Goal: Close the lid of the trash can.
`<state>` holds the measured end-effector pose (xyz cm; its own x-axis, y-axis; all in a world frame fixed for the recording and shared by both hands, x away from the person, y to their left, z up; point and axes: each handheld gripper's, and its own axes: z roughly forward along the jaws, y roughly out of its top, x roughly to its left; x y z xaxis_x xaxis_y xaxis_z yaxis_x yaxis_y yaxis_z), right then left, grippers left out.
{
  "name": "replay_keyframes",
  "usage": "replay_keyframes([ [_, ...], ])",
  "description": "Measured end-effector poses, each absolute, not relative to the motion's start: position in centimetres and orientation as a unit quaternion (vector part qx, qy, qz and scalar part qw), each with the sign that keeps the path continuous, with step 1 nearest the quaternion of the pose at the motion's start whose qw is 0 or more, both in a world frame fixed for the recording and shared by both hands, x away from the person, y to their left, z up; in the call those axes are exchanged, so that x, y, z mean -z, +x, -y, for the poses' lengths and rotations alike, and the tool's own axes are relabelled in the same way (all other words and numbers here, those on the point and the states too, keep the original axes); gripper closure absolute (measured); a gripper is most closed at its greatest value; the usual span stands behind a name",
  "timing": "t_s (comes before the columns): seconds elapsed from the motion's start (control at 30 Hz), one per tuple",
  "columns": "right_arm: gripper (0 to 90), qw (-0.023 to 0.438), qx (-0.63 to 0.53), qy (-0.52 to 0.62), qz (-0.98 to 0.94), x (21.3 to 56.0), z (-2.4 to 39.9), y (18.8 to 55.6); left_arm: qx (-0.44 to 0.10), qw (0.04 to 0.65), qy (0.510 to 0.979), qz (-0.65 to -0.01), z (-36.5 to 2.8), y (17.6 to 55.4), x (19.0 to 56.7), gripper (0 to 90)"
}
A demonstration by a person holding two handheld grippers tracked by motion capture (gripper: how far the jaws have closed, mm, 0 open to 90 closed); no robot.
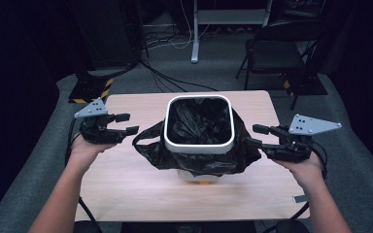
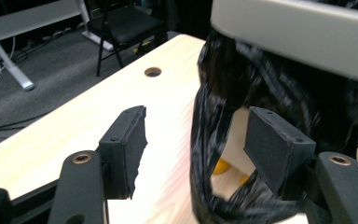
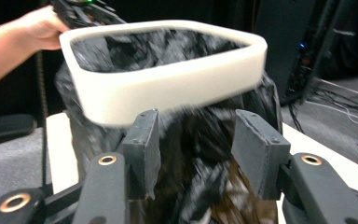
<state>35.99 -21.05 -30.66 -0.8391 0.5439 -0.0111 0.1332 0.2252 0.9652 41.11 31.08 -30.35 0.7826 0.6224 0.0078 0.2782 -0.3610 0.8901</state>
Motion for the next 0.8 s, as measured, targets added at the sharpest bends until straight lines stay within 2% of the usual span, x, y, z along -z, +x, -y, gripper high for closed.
replay_keyframes([
  [0.5, 48.1, 0.184, -0.568, 0.254, -0.761, 35.6, 21.8, 35.9, -0.188, 0.492, 0.788, -0.319, -34.3, 39.5, 35.6, 38.1],
  [0.8, 49.5, 0.215, -0.542, 0.286, -0.760, 38.0, 22.1, 35.9, -0.187, 0.490, 0.774, -0.354, -35.8, 38.9, 39.3, 38.2],
])
